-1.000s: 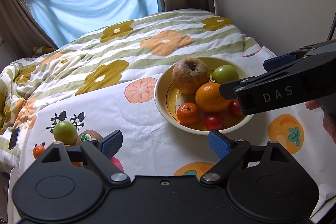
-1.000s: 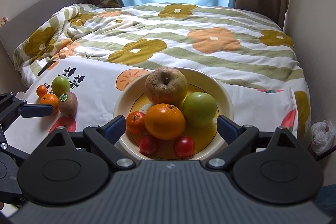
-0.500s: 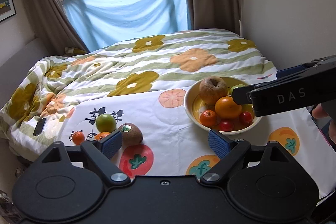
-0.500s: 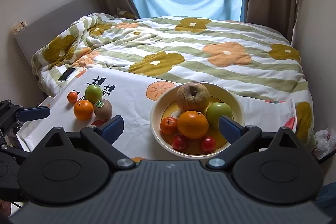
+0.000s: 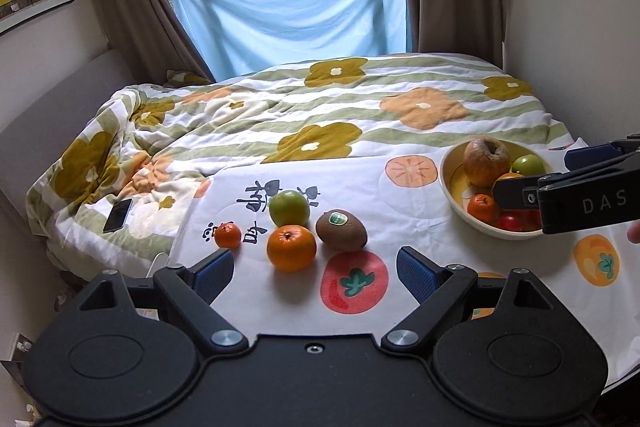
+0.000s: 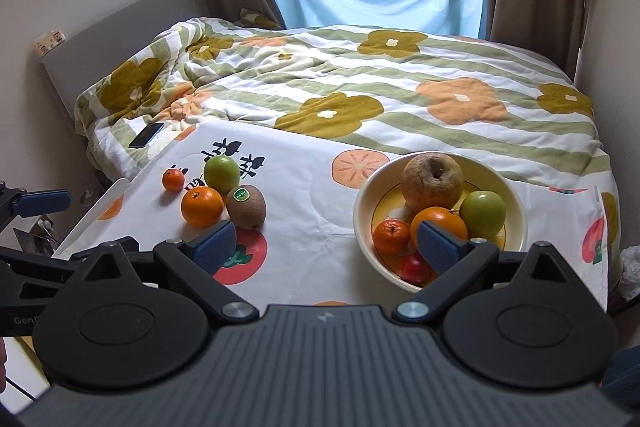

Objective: Organize fruits
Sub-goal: 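Withdraw both open tools from the bowl toward the kiwi and orange, then grasp the large orange with the left tool while the right tool grasps the kiwi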

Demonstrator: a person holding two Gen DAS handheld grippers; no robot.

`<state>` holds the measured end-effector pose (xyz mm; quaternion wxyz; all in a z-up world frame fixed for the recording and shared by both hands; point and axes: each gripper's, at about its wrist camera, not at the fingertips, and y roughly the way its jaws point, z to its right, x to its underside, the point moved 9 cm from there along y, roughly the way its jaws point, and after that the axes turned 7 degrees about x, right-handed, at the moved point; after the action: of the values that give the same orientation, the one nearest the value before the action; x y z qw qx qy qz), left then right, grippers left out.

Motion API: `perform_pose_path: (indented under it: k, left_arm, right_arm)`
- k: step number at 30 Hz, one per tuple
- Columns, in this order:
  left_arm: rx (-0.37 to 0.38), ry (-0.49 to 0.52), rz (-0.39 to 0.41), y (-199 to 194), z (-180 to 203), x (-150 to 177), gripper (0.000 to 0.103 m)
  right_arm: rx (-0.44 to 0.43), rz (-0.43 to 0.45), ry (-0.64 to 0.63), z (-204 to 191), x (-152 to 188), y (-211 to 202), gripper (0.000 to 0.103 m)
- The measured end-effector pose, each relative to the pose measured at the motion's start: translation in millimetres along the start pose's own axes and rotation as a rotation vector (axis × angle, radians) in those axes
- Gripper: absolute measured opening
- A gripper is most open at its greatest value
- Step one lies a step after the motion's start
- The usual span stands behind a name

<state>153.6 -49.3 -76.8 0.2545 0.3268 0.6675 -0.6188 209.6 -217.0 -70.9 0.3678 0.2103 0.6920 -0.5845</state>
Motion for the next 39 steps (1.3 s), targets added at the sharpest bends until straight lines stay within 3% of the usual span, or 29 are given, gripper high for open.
perform_pose_path:
  k: [16,33,39]
  left_arm:
    - [0.145,0.136,-0.038,85.6,-65.7,19.0,0.092]
    - [0.294,0.274,-0.070,168.2,-62.1,32.6,0.090]
    - [0.314,0.264,-0.091,183.9,-59.8,34.6,0.078]
  right_arm:
    - [0.102,-0.006,0.077,-57.0,11.5,81.5,0.103]
    - [0.141,-0.055,0.141,-81.4,35.1,145.4,0.103]
    - [0.144,-0.067,0.145,-81.6,37.3,157.5,0.103]
